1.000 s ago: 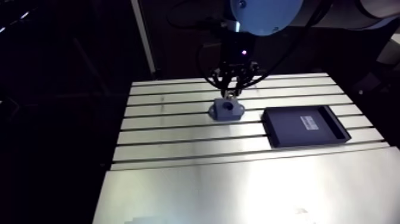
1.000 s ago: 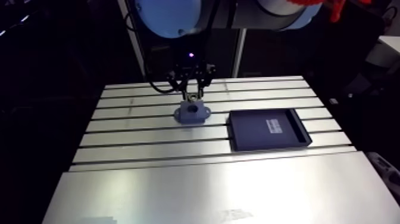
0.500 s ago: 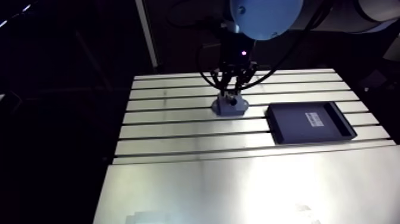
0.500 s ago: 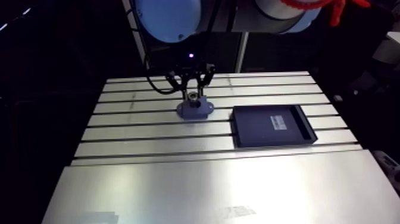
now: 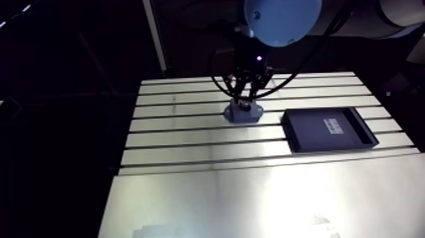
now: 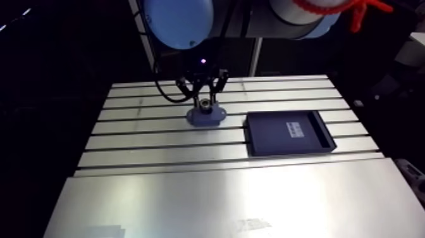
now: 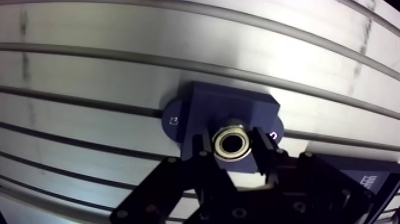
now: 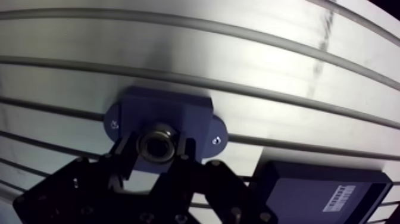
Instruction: Pick up the bearing and press it into the housing until flush.
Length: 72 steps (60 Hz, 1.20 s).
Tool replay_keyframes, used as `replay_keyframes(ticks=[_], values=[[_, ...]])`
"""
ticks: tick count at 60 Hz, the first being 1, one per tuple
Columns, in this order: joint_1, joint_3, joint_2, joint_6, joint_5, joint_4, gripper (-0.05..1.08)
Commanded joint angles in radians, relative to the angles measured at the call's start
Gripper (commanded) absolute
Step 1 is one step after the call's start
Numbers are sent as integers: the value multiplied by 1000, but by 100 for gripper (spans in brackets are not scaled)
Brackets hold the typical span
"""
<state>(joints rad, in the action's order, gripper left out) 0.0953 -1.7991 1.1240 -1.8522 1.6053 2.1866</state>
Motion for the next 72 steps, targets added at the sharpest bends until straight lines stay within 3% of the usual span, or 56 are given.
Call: replay_keyframes(ticks=[1,72], values=[[3,-8,1,-2,1,0,64],[4,-13,-13,-9,3,0,64]])
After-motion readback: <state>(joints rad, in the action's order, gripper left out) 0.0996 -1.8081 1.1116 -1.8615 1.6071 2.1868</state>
